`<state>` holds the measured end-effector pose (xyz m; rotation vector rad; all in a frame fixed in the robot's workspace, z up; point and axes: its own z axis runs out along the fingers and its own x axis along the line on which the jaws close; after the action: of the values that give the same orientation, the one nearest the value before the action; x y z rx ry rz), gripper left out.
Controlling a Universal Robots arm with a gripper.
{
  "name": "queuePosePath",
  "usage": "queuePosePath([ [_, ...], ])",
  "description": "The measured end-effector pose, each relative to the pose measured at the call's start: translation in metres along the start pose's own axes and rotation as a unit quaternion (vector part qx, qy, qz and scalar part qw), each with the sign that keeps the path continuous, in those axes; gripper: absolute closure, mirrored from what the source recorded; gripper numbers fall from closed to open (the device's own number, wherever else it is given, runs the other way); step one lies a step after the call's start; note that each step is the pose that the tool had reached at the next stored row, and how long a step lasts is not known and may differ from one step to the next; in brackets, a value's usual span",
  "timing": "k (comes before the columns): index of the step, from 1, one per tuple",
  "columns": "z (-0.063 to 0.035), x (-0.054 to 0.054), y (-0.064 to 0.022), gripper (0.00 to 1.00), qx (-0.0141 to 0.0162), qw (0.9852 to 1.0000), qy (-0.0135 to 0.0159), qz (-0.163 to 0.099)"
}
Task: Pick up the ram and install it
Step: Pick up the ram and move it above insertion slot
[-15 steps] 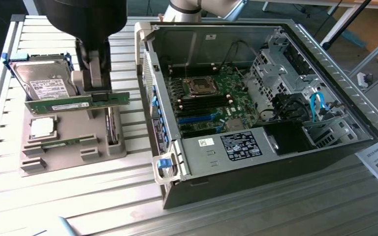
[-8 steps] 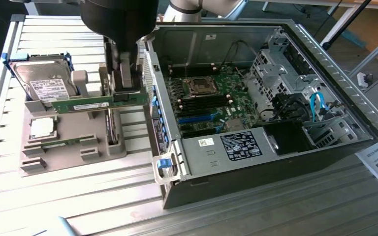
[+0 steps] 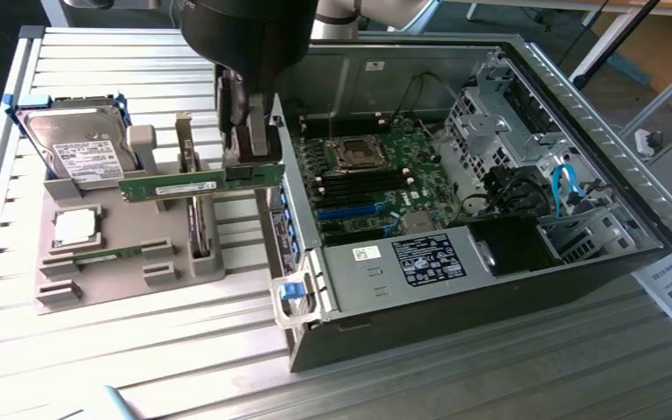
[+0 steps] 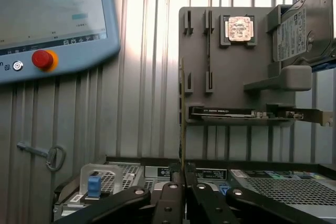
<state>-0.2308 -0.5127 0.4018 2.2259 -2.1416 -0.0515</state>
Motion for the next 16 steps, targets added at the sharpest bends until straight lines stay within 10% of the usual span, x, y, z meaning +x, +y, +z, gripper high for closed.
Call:
queuePosePath([
  [6, 0.0000, 0.0000, -0.0001, 0.88, 0.0068, 1.0000, -0.0004, -0.005],
  [16, 0.0000, 0.0005, 0.0000, 0.88, 0.0068, 1.0000, -0.0008, 0.000],
])
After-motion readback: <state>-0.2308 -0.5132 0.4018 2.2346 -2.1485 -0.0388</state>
